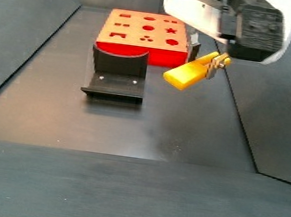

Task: Pick up the square-circle object. Move up. Rotate the square-circle object. Place the square-circle object on the fixture. Regrasp the square-circle object. Move to above the board. Insert the square-circle object.
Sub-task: Rotate the square-circle object.

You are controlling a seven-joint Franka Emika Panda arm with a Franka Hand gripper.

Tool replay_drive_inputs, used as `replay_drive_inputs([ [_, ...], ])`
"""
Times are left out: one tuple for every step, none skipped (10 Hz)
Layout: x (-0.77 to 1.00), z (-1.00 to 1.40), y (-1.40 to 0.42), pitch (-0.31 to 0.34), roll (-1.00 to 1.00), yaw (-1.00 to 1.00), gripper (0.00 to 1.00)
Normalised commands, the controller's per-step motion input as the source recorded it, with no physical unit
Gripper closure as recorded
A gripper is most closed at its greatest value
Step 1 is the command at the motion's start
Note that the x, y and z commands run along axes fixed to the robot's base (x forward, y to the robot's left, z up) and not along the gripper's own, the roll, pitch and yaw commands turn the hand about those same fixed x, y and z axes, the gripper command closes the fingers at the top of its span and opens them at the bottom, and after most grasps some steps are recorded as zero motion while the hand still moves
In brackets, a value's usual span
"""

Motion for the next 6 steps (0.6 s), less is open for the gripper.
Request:
replay_drive_inputs([
  [0.01, -0.02, 0.02, -0.002, 0.0, -1.0, 1.0],
  [0.01, -0.02, 0.02, -0.002, 0.0, -1.0, 1.0],
  [0.01, -0.02, 0.02, -0.002, 0.0, -1.0, 1.0],
  [0.01, -0.02, 0.02, -0.002, 0.0, -1.0, 1.0],
  [0.01, -0.02, 0.02, -0.002, 0.0, -1.0, 1.0],
  [0.01, -0.02, 0.02, -0.002, 0.0, -1.0, 1.0],
])
